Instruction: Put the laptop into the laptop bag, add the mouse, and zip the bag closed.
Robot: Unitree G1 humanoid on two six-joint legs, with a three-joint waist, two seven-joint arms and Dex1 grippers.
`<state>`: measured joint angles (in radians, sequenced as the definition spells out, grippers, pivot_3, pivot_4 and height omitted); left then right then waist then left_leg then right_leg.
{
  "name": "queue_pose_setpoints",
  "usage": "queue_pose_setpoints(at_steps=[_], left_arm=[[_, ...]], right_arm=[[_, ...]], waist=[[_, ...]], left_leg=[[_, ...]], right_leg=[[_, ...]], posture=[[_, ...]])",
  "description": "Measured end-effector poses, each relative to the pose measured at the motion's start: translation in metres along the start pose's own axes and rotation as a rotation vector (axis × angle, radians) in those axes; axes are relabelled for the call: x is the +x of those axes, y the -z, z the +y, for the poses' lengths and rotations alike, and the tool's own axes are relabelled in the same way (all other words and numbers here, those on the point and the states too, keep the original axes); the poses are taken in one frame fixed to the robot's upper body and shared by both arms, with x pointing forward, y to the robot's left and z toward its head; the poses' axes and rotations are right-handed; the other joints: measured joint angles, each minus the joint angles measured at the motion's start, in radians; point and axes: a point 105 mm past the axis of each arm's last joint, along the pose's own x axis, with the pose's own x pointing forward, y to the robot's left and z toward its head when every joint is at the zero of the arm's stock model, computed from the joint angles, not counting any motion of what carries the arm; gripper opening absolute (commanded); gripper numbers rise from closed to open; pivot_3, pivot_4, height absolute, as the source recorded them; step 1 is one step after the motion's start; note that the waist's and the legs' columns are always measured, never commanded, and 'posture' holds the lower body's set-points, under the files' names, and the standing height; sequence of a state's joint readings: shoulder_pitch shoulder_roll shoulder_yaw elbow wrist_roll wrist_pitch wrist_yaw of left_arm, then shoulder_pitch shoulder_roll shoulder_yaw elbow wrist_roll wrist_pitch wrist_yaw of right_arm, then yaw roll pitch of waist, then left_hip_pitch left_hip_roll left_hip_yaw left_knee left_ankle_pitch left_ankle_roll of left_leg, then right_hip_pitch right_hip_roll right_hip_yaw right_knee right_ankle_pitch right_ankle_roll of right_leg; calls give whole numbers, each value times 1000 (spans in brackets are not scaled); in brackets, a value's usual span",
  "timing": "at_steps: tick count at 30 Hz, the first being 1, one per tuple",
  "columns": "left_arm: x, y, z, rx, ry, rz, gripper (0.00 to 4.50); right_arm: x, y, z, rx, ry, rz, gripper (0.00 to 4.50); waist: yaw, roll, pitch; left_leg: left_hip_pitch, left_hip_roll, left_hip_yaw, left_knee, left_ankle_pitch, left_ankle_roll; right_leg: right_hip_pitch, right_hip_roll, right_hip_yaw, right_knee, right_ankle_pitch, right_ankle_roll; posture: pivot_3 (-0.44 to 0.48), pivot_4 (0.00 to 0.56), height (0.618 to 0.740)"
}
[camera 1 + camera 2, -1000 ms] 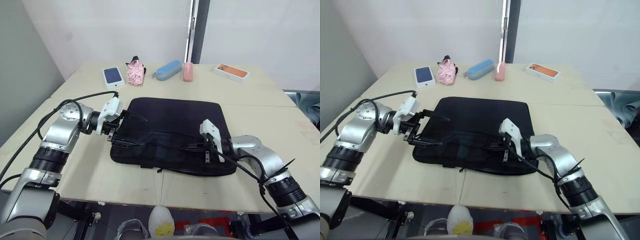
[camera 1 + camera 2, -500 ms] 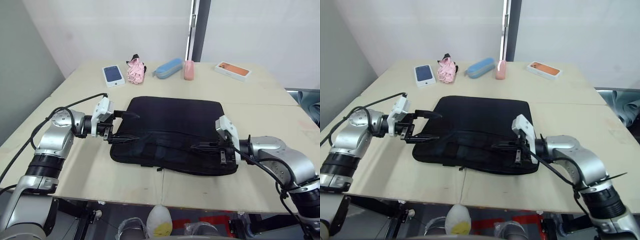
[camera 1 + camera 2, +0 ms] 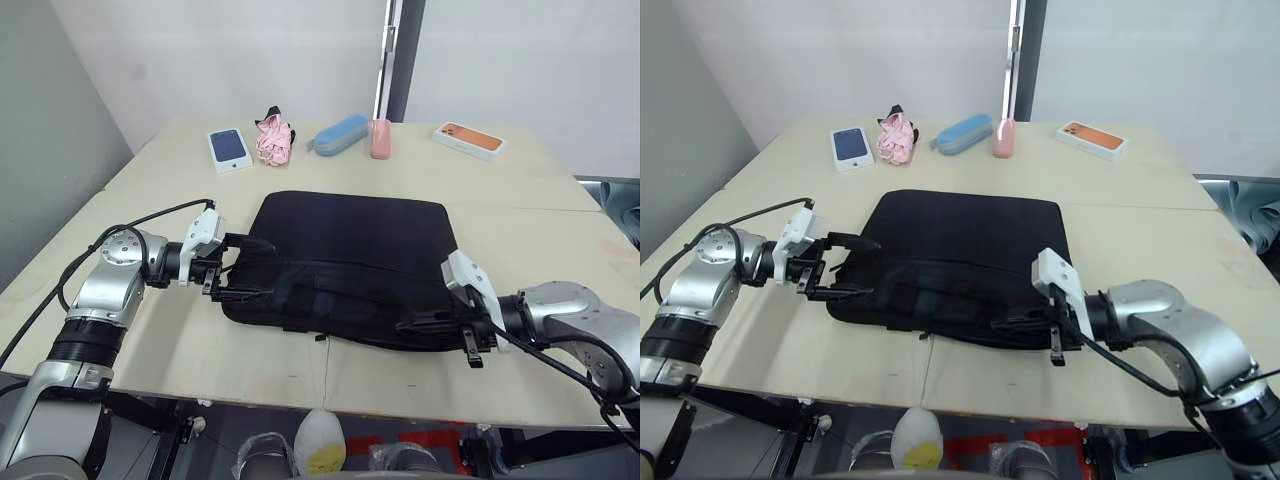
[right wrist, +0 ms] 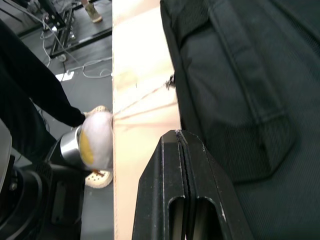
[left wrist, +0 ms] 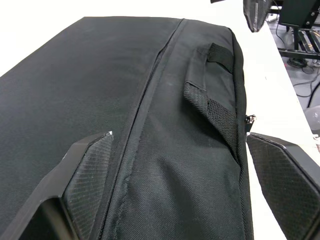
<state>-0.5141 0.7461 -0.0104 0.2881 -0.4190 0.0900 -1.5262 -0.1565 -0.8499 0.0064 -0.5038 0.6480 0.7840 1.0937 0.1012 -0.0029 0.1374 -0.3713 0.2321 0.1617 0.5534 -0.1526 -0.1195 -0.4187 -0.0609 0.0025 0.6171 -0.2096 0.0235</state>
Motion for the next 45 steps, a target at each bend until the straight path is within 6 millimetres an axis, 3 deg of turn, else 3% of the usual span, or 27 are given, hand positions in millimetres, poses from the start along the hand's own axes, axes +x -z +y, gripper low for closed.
queue_pose_setpoints(at_steps=[3,8,11,15,16,23,27,34,37,41,45], left_arm=[[-2,2,-1,-8,-9,0,4449],[-3,7,-3,-27,-8,0,2931],[3,9,-2,-48,0,-31,1881],[16,19,4,-61,26,-42,432],[19,23,5,-69,35,-35,57],[30,45,11,-100,64,39,0],[34,50,14,-94,60,43,0],[42,51,17,-96,51,20,0],[45,50,17,-95,55,8,0],[46,49,16,-96,58,3,0],[49,49,15,-102,64,-3,0]], right_arm=[[-28,-10,-4,-24,95,-26,0],[-72,-30,6,-66,221,-58,0],[-75,-37,22,-55,198,-77,0],[-64,-40,42,1,122,-112,0],[-60,-40,44,19,110,-114,255],[-22,-22,53,224,-13,-64,2562],[-4,-17,49,276,-50,-43,3903],[45,-10,30,400,-133,21,3903],[68,6,27,456,-146,113,3903],[82,24,20,499,-103,199,3903],[96,18,18,507,-113,181,3903]], waist=[[1,0,0],[7,0,0],[9,0,0],[9,0,0],[8,0,0],[7,0,0],[7,0,0],[9,1,0],[14,1,0],[19,1,0],[15,1,-1]], left_leg=[[0,0,0,1,0,0],[0,0,0,1,0,1],[0,0,0,3,0,1],[2,0,0,5,0,2],[2,0,0,6,0,2],[1,0,0,6,0,1],[2,-1,-1,6,0,1],[3,-3,-4,10,0,1],[2,-3,-4,10,1,1],[1,-3,-4,10,1,1],[2,-2,-5,9,1,1]], right_leg=[[0,0,1,0,0,0],[0,0,0,0,0,0],[1,0,0,2,0,0],[1,0,2,4,0,0],[2,0,2,4,0,0],[2,0,2,4,0,0],[3,-1,2,5,0,1],[7,-4,-2,9,0,1],[7,-5,-3,8,0,1],[7,-5,-3,7,0,1],[7,-4,-3,8,0,1]], posture=[[0,150,740],[0,150,740],[0,150,740],[0,150,740],[0,150,740],[0,150,740],[0,150,740],[0,150,740],[0,150,740],[0,150,740],[0,150,740]])
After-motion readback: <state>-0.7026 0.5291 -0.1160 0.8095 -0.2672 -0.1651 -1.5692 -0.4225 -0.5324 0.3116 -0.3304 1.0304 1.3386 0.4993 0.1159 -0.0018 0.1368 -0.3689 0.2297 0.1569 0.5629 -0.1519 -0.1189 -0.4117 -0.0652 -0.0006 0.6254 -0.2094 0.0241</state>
